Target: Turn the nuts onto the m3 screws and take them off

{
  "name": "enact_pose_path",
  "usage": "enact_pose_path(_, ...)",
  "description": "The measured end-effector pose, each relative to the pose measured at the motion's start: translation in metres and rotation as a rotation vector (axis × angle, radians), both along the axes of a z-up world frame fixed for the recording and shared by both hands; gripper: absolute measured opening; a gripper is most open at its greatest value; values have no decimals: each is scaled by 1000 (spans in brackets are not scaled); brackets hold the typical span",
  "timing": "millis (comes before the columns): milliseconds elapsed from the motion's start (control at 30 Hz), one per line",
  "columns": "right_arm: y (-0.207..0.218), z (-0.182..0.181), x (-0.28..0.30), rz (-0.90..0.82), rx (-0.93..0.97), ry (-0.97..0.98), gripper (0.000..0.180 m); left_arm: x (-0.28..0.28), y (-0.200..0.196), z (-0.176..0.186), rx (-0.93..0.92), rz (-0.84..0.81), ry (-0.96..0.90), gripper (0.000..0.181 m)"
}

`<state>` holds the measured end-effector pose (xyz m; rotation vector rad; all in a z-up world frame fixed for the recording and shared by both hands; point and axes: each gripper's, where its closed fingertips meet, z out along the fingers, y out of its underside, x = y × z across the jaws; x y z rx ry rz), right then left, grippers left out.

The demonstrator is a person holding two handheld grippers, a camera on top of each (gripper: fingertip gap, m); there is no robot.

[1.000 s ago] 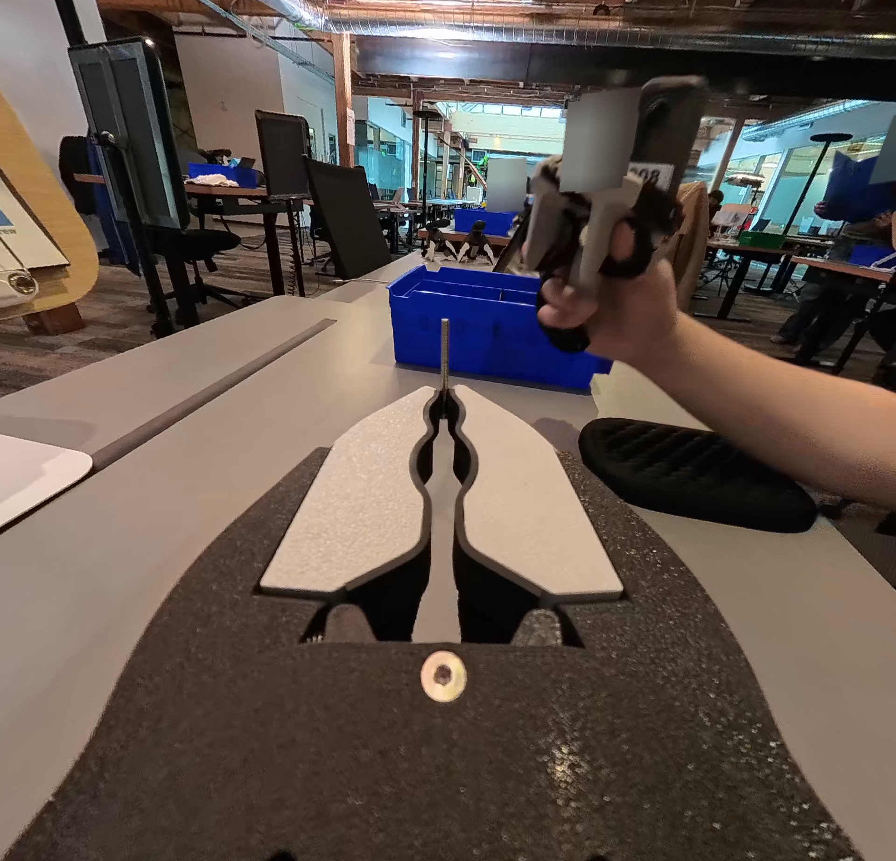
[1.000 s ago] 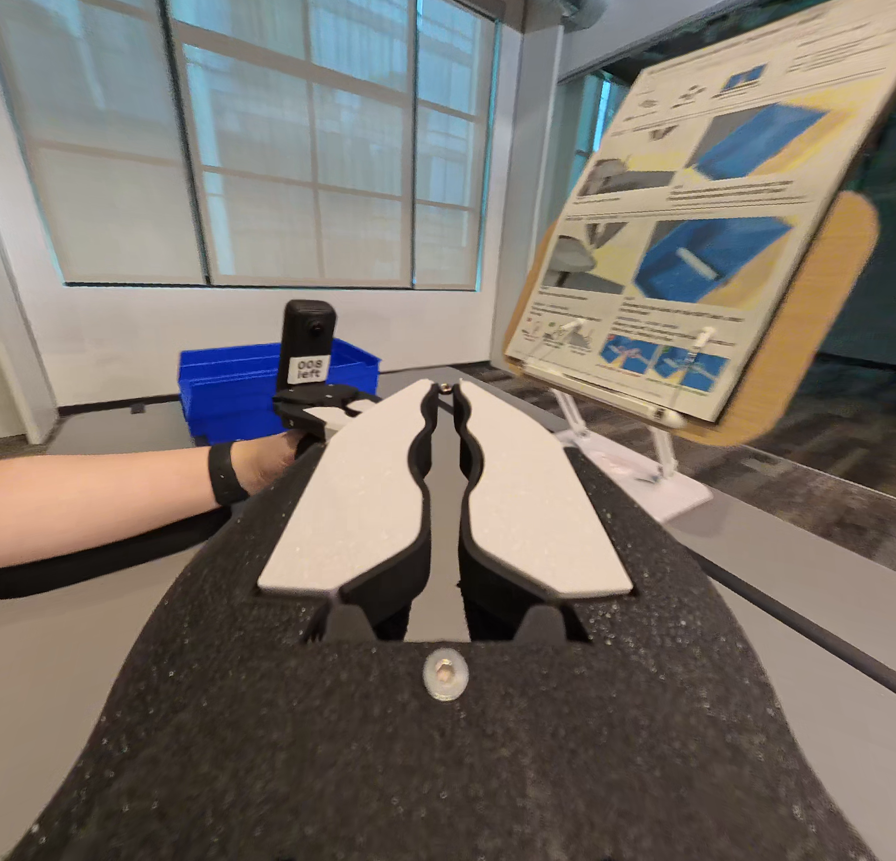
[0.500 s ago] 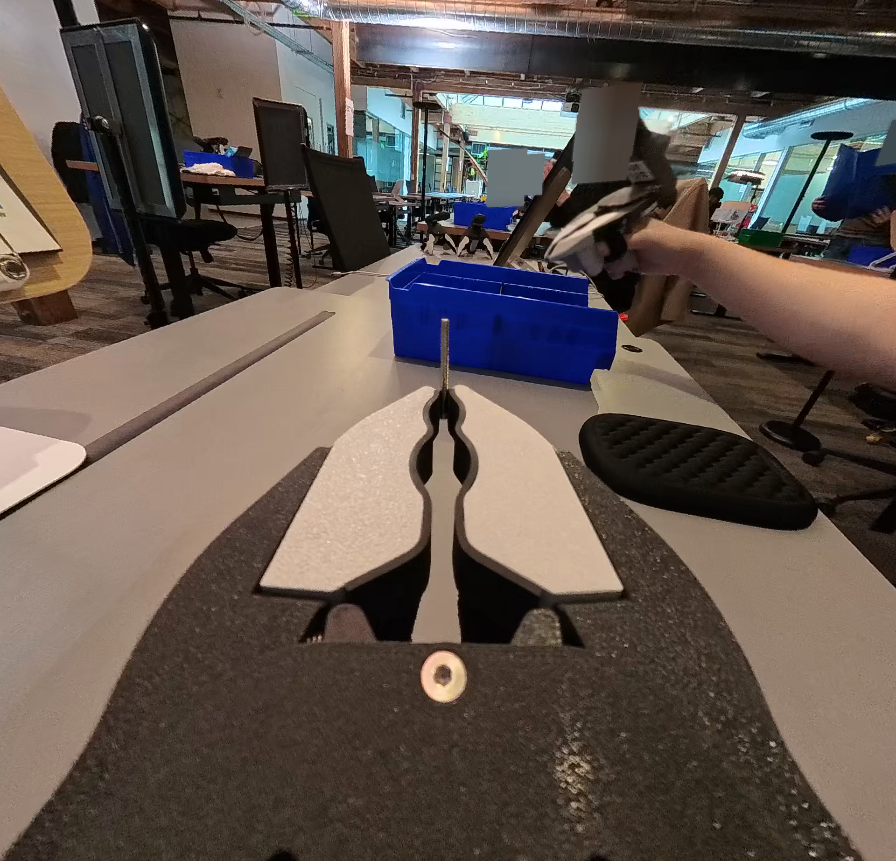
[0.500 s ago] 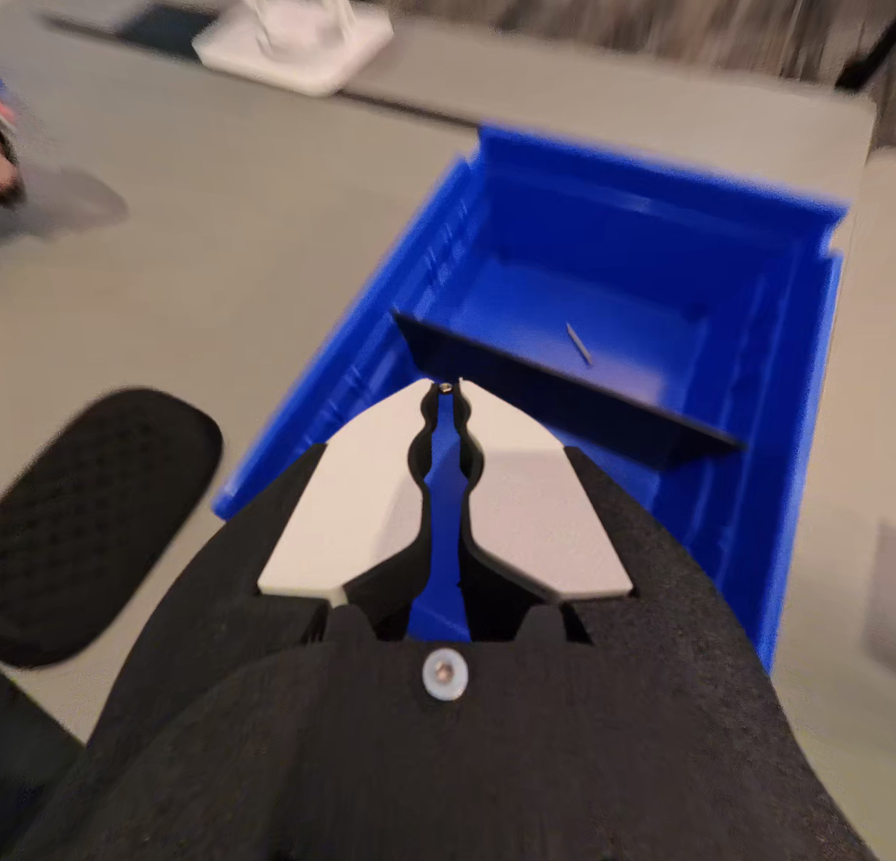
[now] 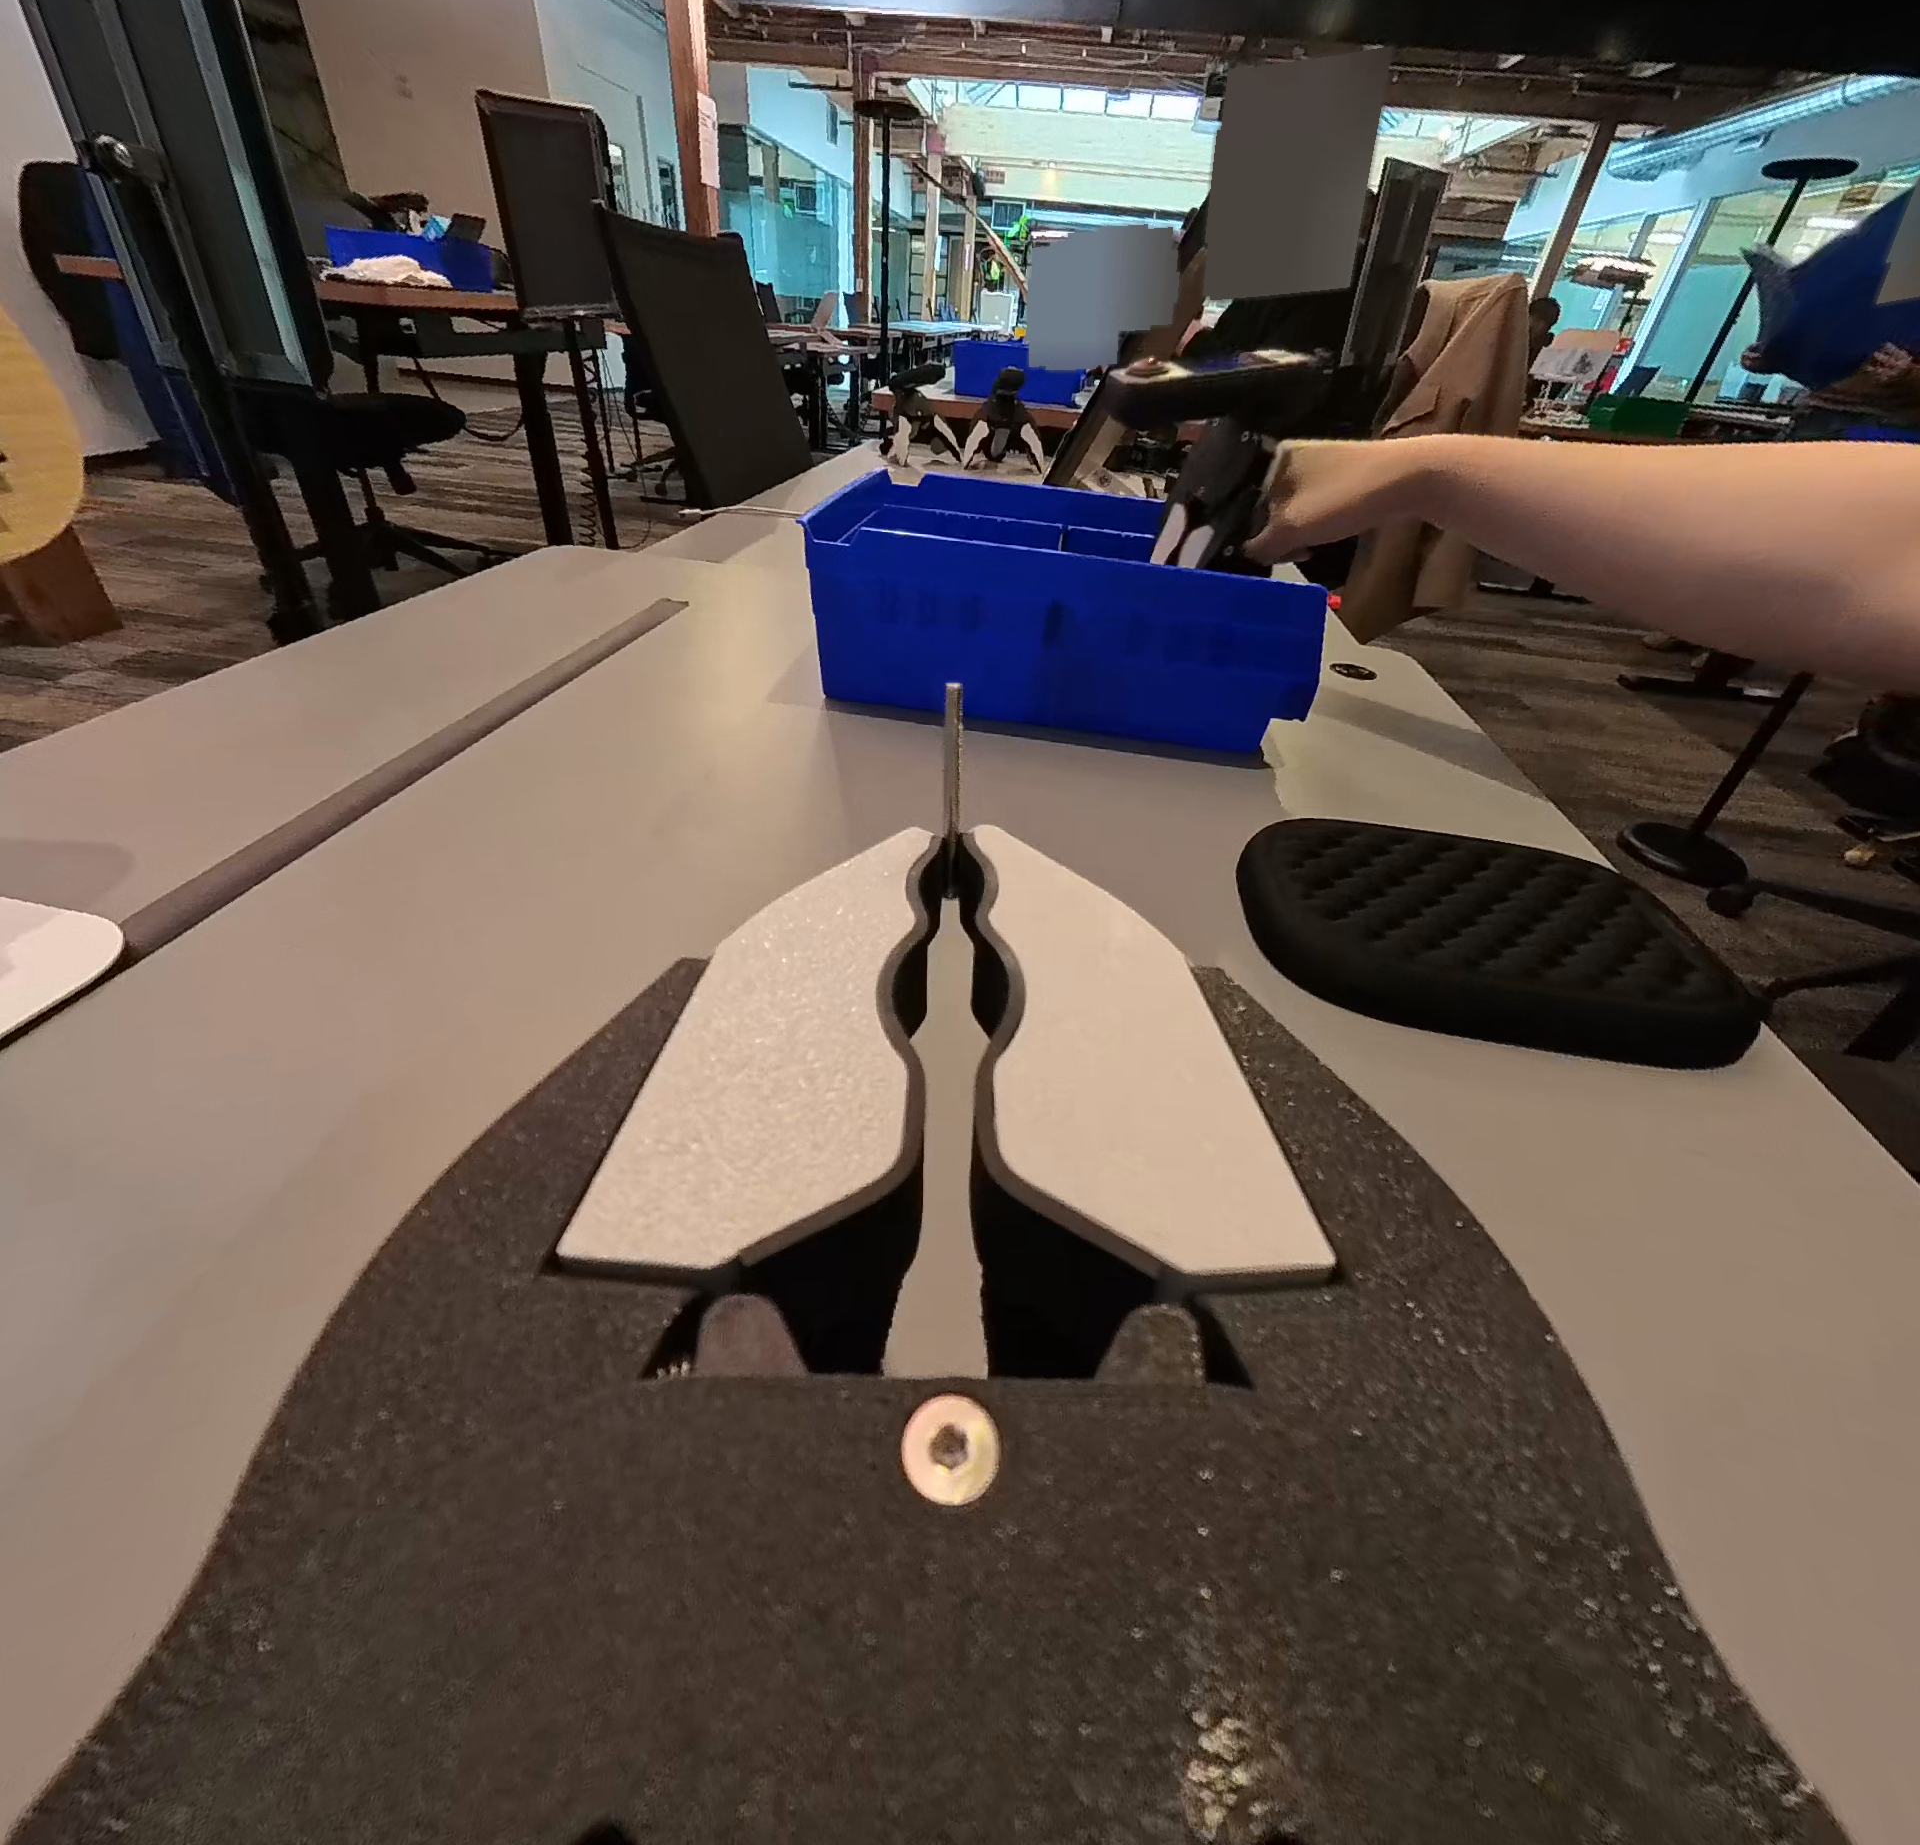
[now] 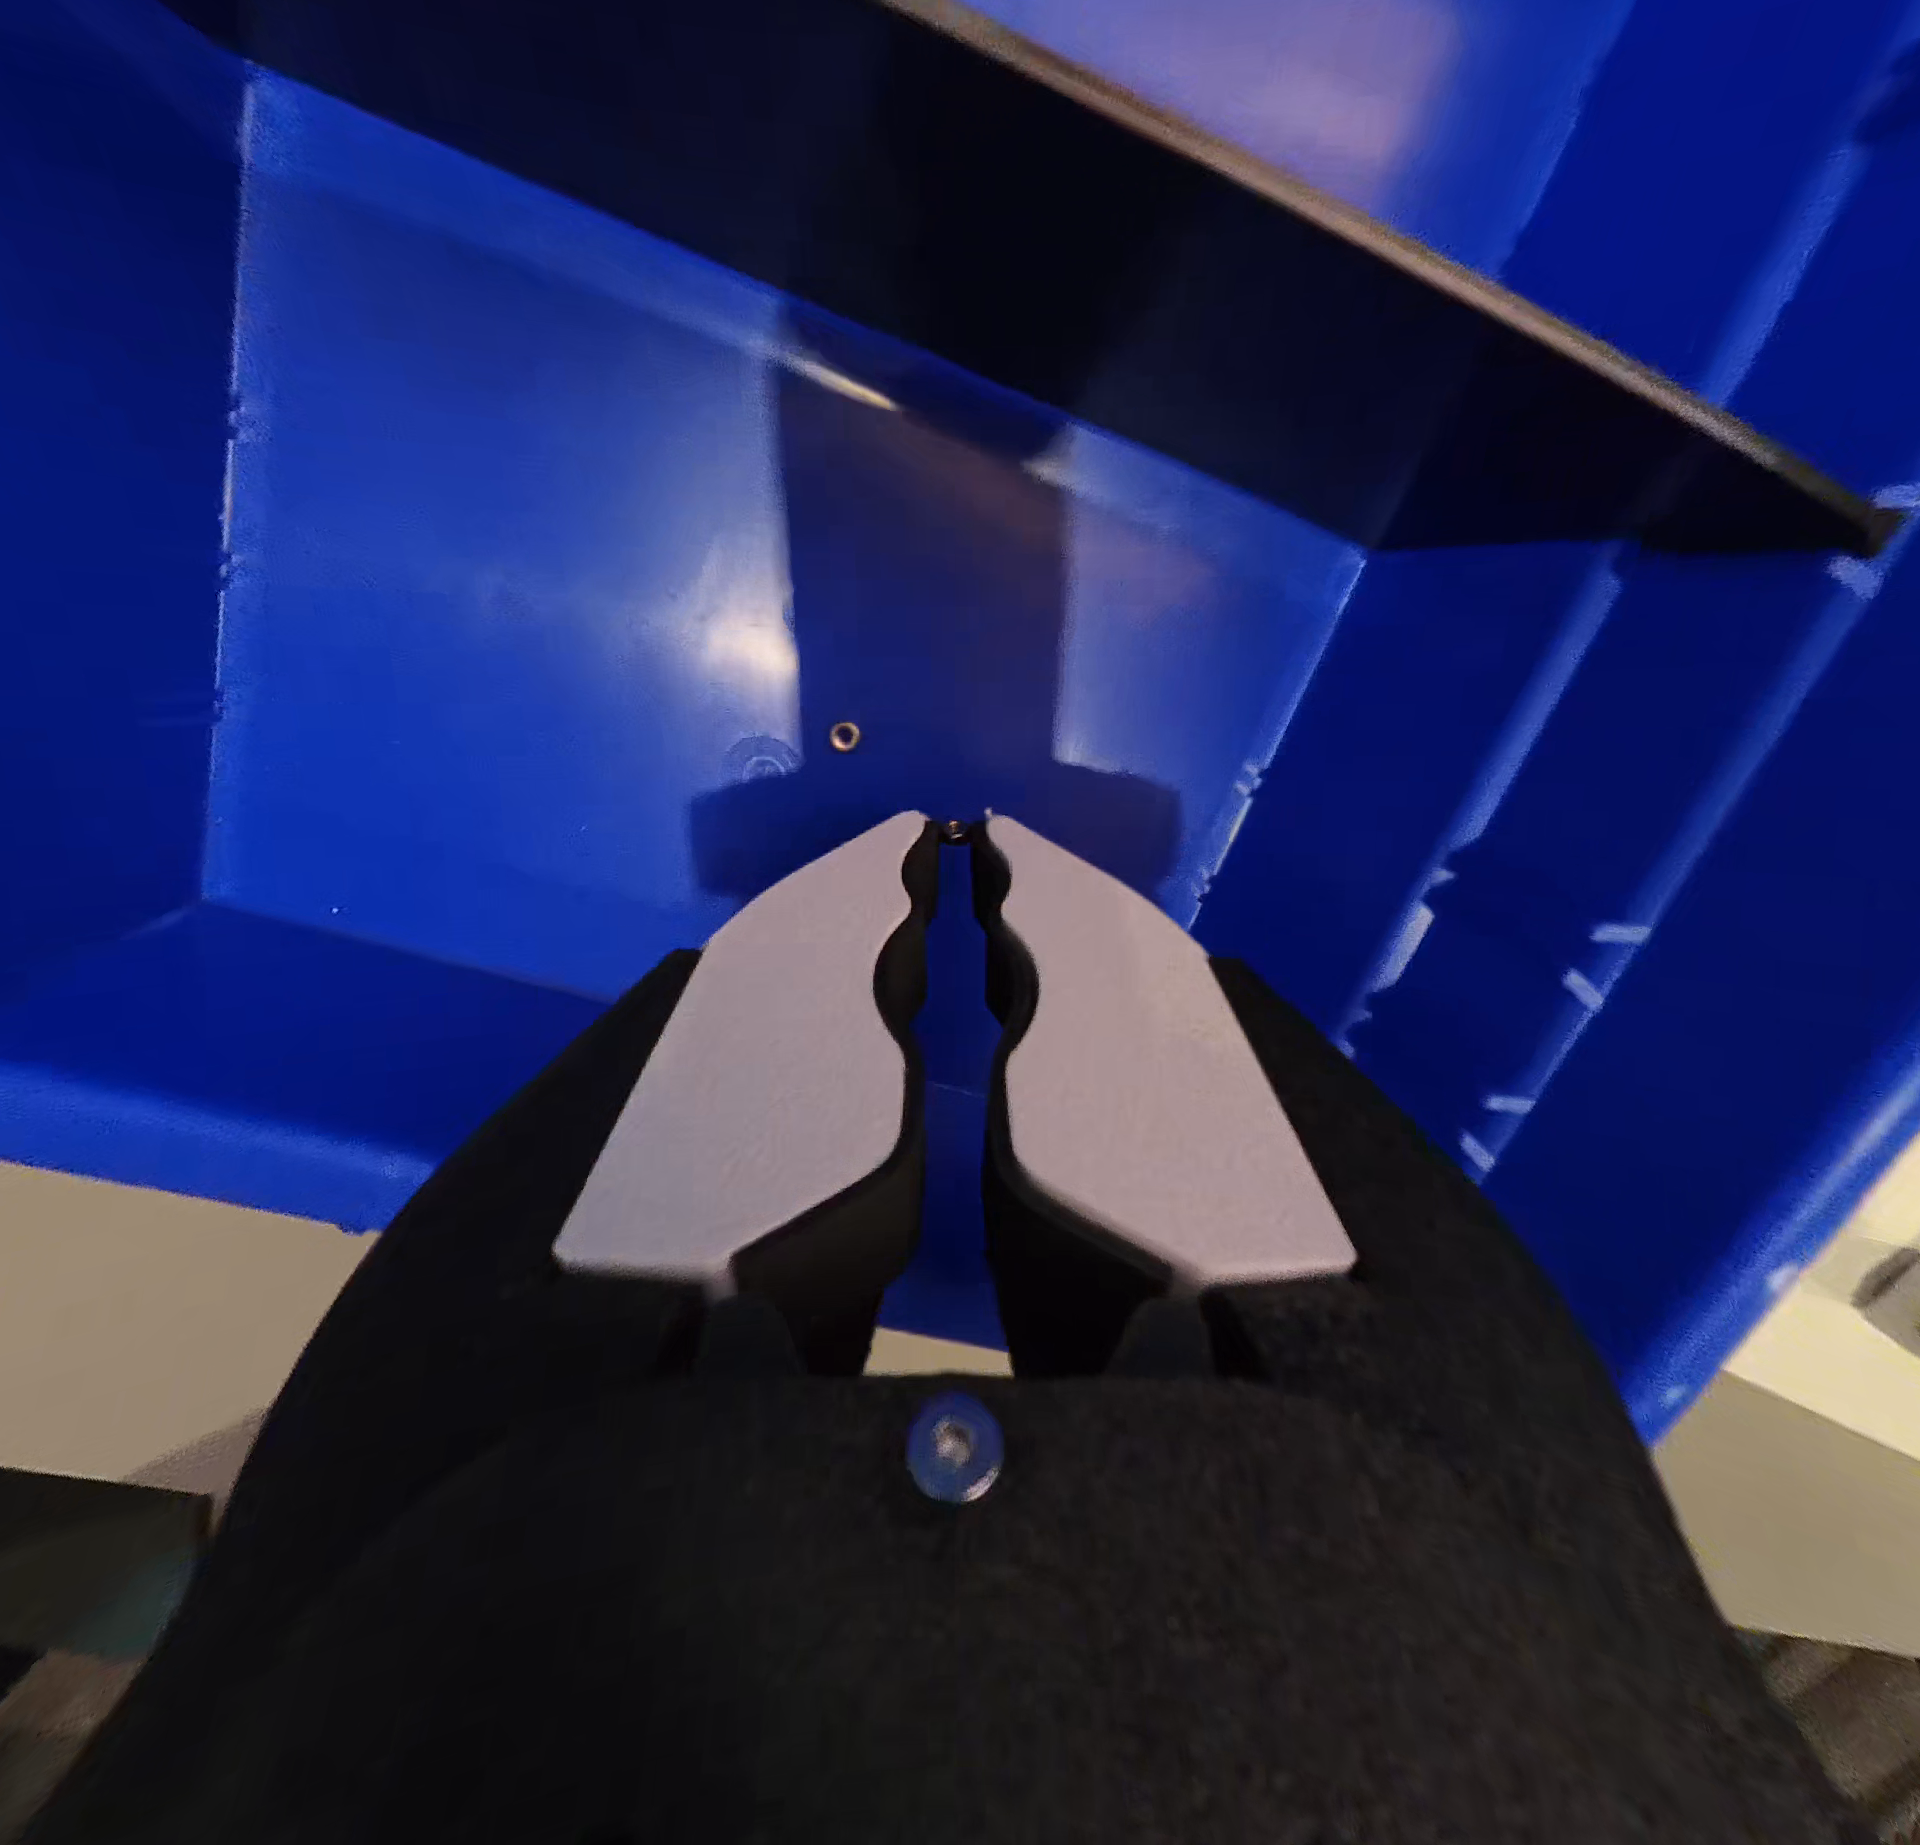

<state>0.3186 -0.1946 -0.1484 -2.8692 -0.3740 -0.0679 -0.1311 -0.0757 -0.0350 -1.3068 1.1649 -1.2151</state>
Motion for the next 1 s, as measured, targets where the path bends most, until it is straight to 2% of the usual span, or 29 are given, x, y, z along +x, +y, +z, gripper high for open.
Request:
enact_pose_path(33,0,-2,0,-10,-8,6,6,0,0,0,2,-1,2,2)
enact_pose_path(467,5,-1,-1,-17,66,50,12,-2,1,5,-3,-2,-20,2)
enact_pose_path(667,7,55,-3,-21,255,13,10,-4,2,8,-18,2,-44,2)
enact_pose_path(1000,23,154,-71,38,579,-90,9,-6,3,14,-21,8,-71,2)
